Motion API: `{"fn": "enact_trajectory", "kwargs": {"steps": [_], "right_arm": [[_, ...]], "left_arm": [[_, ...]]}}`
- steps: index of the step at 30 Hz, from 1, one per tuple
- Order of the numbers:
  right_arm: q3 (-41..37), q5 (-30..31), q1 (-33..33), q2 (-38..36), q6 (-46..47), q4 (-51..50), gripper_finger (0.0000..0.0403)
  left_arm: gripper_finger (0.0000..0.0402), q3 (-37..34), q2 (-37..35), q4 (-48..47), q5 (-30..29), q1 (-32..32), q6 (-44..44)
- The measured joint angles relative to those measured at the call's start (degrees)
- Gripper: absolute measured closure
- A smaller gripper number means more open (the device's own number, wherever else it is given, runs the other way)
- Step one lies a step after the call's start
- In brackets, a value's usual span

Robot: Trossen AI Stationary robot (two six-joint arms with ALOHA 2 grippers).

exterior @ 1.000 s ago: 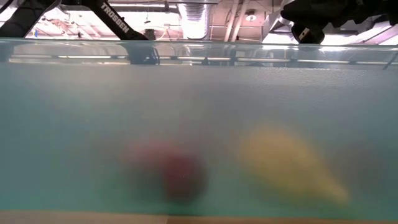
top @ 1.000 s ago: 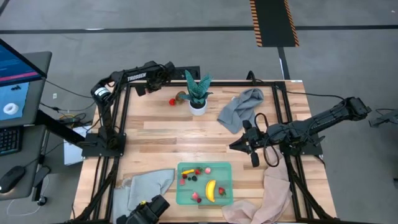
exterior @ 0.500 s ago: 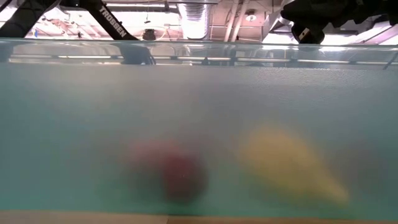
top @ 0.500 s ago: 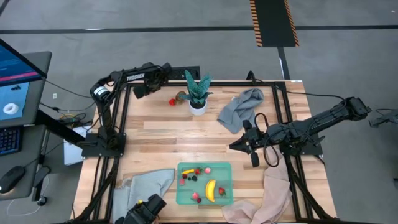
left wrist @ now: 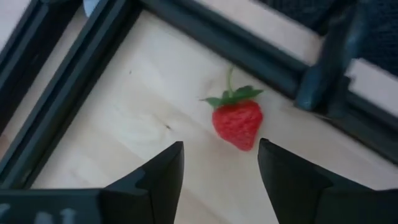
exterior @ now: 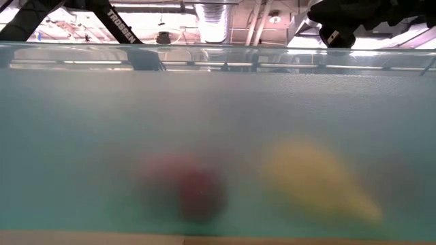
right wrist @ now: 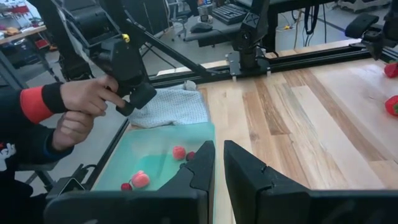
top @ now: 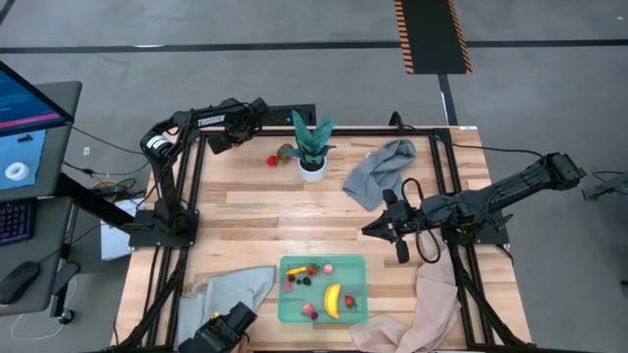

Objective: Pick and placing Produce into tupperware
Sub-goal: Put the red strawberry into the green bin

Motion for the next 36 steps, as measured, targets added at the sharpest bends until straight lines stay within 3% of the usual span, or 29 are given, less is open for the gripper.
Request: {"fn": "enact_trajectory", "kwargs": {"steps": [5, 16, 36], "right_arm": [[0.0, 0.0, 0.0, 0.0, 0.0, 0.0, 0.0344], [0.0, 0.0, 0.0, 0.0, 0.0, 0.0, 0.0344], [0.0, 0.0, 0.0, 0.0, 0.0, 0.0, 0.0344]], "left_arm": [[0.0192, -3.4, 0.0, 7.9, 5.4, 1.8, 2.1], [0.0177, -3.6, 0.0, 7.8, 1.4, 3.2, 3.1], [0.0181, -4.0, 0.0, 9.4, 3.8, 3.8, 6.2]]}}
